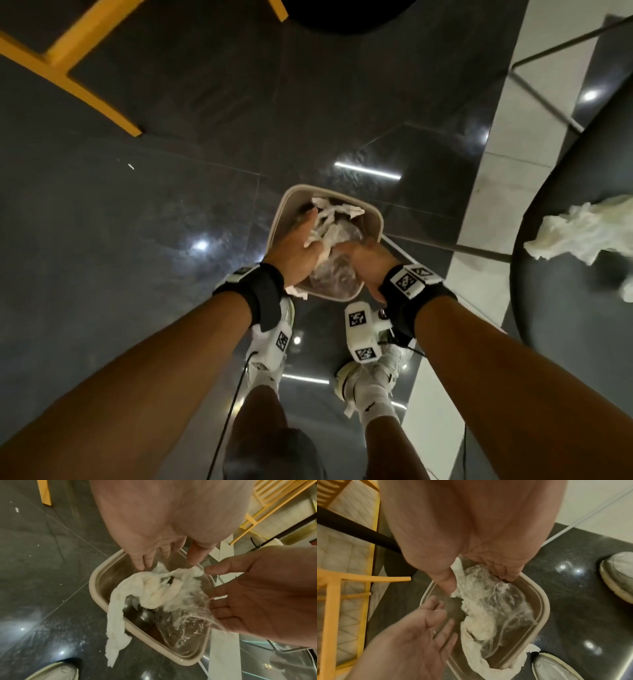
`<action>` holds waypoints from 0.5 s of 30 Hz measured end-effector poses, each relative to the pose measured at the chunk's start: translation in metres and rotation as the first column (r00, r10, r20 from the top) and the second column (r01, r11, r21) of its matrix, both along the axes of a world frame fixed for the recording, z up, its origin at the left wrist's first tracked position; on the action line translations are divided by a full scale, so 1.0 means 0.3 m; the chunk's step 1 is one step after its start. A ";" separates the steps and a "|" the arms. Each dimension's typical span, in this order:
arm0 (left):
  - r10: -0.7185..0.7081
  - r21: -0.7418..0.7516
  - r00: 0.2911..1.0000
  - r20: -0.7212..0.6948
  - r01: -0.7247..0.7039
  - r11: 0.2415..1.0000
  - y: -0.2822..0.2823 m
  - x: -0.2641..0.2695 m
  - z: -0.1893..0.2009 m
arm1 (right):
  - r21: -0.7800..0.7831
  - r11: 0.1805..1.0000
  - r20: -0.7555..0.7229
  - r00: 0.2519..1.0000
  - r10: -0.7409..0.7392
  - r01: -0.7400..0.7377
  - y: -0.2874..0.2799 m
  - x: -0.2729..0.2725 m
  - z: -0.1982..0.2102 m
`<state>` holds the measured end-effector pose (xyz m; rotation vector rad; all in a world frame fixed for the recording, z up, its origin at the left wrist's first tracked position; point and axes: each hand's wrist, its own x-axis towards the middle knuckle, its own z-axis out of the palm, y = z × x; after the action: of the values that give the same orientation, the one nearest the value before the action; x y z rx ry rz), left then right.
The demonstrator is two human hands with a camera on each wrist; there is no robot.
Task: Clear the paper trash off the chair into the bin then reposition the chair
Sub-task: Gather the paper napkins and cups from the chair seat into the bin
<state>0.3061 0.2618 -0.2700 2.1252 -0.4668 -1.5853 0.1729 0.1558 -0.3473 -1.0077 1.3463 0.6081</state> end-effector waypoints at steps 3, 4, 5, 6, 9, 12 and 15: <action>-0.045 0.059 0.997 0.057 0.042 0.997 -0.005 0.006 0.011 | -0.084 0.989 0.018 0.992 0.128 -0.126 -0.015 0.052 0.184; -0.053 0.064 0.996 0.073 0.048 0.997 -0.004 0.008 0.013 | -0.102 0.982 0.017 0.986 0.165 -0.162 -0.024 0.056 0.209; -0.064 0.070 0.994 0.085 0.058 0.996 0.000 0.008 0.015 | -0.119 0.972 0.016 0.979 0.204 -0.201 -0.030 0.056 0.224; -0.075 0.083 0.993 0.088 0.067 0.994 0.006 0.008 0.020 | -0.124 0.959 0.021 0.965 0.261 -0.256 -0.037 0.052 0.243; -0.079 0.106 0.996 0.050 0.073 0.992 0.007 0.030 0.064 | -0.119 0.923 0.079 0.923 0.377 -0.367 -0.048 0.032 0.309; -0.115 0.122 0.993 0.040 0.109 0.987 -0.053 0.089 0.165 | -0.138 0.929 0.123 0.925 0.360 -0.343 -0.068 0.001 0.412; -0.226 0.113 0.969 0.096 0.214 0.970 -0.207 0.147 0.335 | -0.112 0.961 0.160 0.950 0.269 -0.253 -0.114 -0.043 0.550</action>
<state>0.3503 0.1997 -0.1695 2.3131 -0.6931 -1.6489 0.1600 0.1215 -0.1824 -1.2966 1.1029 0.6443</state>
